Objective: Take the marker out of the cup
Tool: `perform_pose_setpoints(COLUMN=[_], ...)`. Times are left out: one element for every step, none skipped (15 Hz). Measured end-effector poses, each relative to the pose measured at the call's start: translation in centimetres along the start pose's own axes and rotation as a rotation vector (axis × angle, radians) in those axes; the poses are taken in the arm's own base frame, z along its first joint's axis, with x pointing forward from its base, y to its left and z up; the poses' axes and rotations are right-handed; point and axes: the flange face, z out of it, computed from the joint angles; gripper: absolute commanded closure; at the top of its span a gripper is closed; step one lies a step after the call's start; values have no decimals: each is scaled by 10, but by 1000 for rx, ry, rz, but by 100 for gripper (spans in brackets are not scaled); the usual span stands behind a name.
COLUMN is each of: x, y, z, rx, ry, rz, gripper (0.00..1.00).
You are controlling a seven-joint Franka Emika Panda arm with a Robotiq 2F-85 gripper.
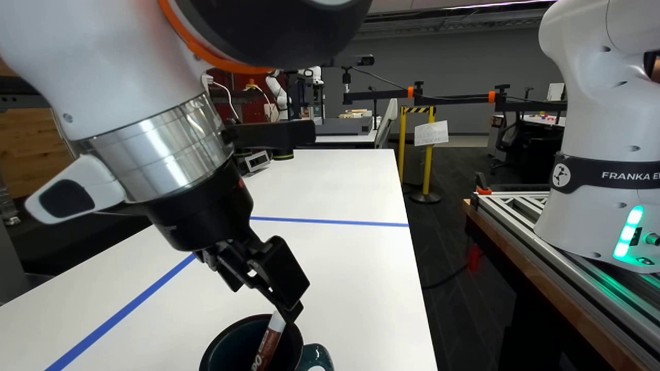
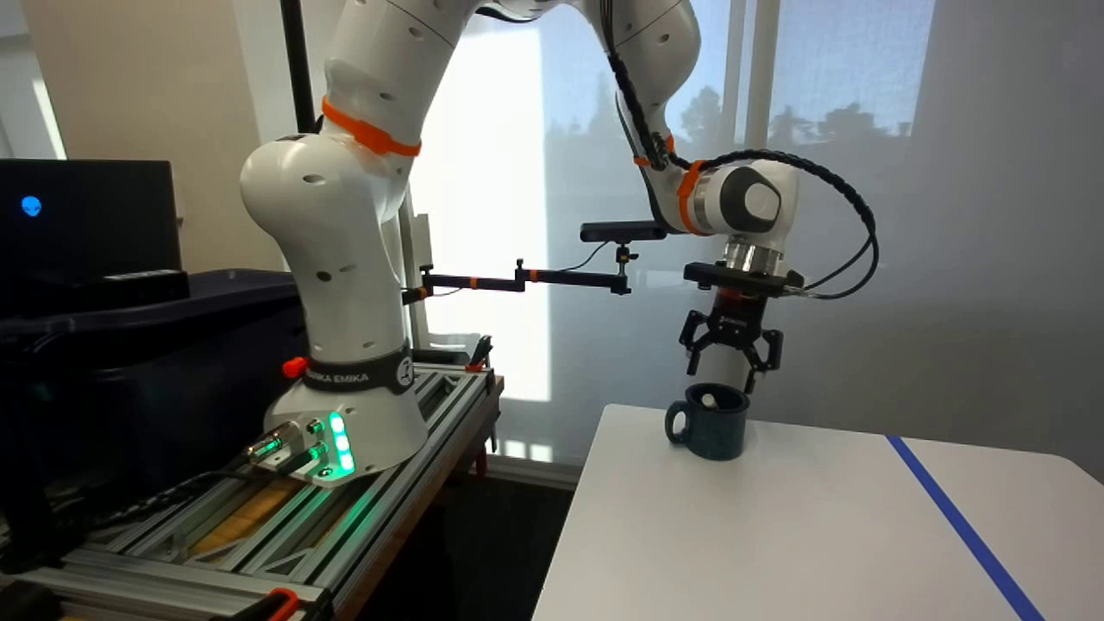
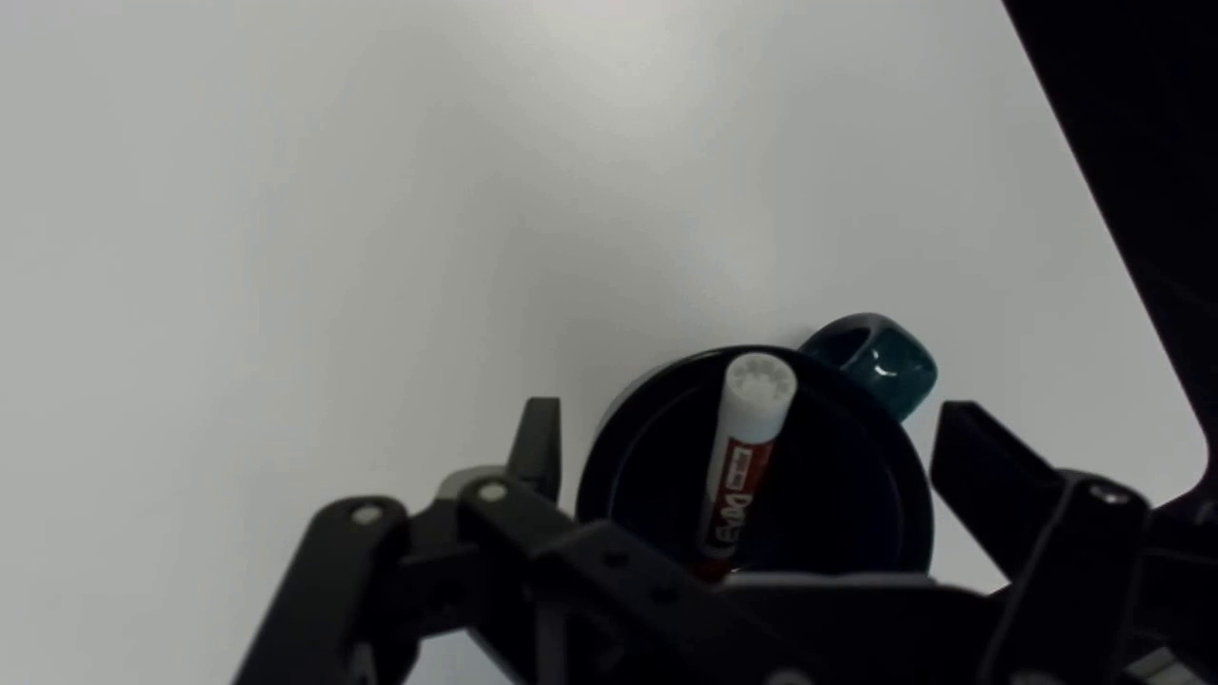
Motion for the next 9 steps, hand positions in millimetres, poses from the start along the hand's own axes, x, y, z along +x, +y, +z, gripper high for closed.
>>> perform_pose_setpoints(x=[3, 6, 8, 9, 11, 12, 13, 14, 15], y=[-1, -3, -4, -4, -3, -1, 1, 3, 4], z=[0, 0, -1, -2, -2, -1, 0, 2, 5], rx=[4, 8, 11, 13, 16, 19, 22, 25, 28], ry=[-15, -32, -47, -57, -64, -70, -74, -77, -81], rz=[-2, -2, 2, 5, 9, 11, 13, 15, 17], gripper=[0, 5, 26, 29, 30, 39, 47, 56, 63])
